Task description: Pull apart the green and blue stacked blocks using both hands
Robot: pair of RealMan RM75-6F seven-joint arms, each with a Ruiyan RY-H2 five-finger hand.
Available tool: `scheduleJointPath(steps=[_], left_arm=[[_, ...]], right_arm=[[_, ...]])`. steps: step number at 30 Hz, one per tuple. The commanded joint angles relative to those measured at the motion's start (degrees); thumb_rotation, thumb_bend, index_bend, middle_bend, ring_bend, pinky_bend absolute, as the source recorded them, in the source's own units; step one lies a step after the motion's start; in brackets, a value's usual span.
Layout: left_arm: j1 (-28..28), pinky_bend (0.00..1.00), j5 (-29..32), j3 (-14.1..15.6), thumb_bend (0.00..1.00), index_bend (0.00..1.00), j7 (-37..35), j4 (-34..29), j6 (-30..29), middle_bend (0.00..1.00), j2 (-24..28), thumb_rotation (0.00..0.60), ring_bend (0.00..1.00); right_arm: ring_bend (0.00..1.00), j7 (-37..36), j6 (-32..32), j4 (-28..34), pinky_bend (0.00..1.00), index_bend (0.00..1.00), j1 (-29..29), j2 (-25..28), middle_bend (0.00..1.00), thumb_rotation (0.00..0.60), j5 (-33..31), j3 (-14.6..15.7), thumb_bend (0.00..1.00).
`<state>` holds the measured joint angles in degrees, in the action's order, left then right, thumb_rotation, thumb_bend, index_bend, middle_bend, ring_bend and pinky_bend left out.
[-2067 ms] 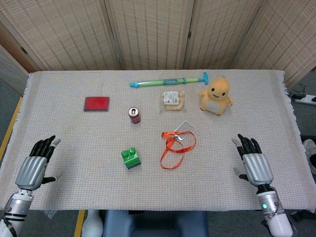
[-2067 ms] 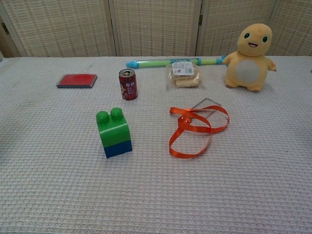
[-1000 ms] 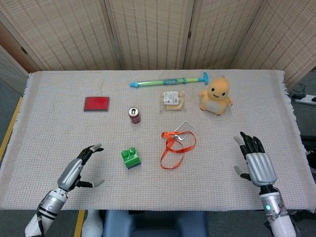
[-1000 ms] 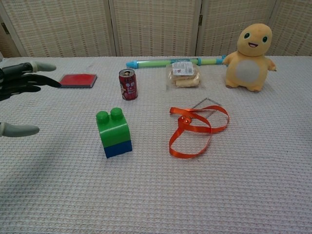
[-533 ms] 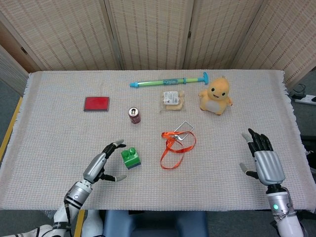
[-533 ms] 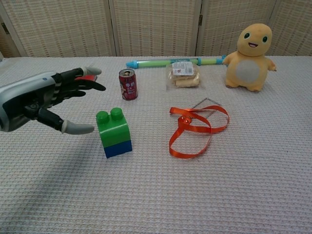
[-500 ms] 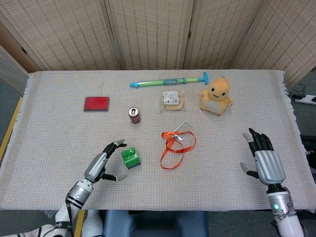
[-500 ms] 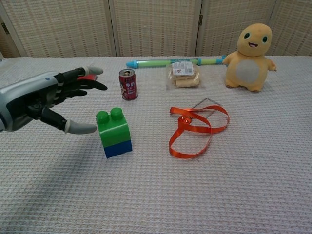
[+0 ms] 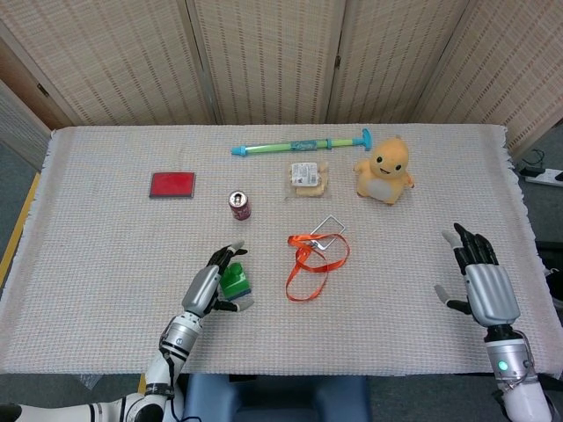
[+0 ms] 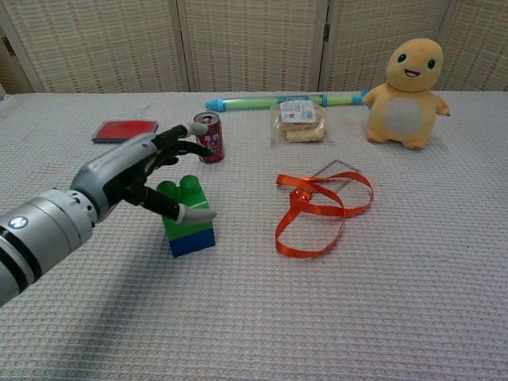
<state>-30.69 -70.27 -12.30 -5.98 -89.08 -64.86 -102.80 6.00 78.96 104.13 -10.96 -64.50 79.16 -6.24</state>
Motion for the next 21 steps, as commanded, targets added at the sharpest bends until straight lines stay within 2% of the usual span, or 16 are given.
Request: scheduleJointPath(steps=[1, 8, 15, 21], left_arm=[[-0.4, 0.0, -0.6, -0.5, 0.19, 0.03, -1.1, 3.1, -0.7, 0.16, -2.2, 0.6, 0.0], [-0.4, 0.0, -1.5, 0.3, 0.19, 0.03, 1.2, 7.3, -2.1, 0.16, -5.0, 0.6, 0.0], [-0.4, 0.0, -6.2, 2.3, 0.19, 0.05, 4.0, 13.6, -5.7, 0.16, -7.6, 0.6, 0.0], [-0.1, 0.0, -6.7, 2.5, 0.19, 0.07, 5.6, 16.6, -6.4, 0.22, -8.5, 0.6, 0.0]], right_arm=[[0.0, -1.1, -0.4, -0.1, 0.0, 0.0, -0.1, 0.5, 0.0, 0.6, 0.1, -0.1, 0.33], [0.0, -3.1, 0.2, -0.2, 0.0, 0.0, 0.3, 1.2, 0.0, 0.6, 1.0, -0.1, 0.33], [0.0, -4.1, 1.0, 0.0, 0.0, 0.0, 0.8, 1.7, 0.0, 0.6, 2.2, 0.1, 0.33], [0.0, -4.0, 0.4, -0.2, 0.0, 0.0, 0.5, 1.6, 0.0, 0.6, 2.0, 0.2, 0.33]])
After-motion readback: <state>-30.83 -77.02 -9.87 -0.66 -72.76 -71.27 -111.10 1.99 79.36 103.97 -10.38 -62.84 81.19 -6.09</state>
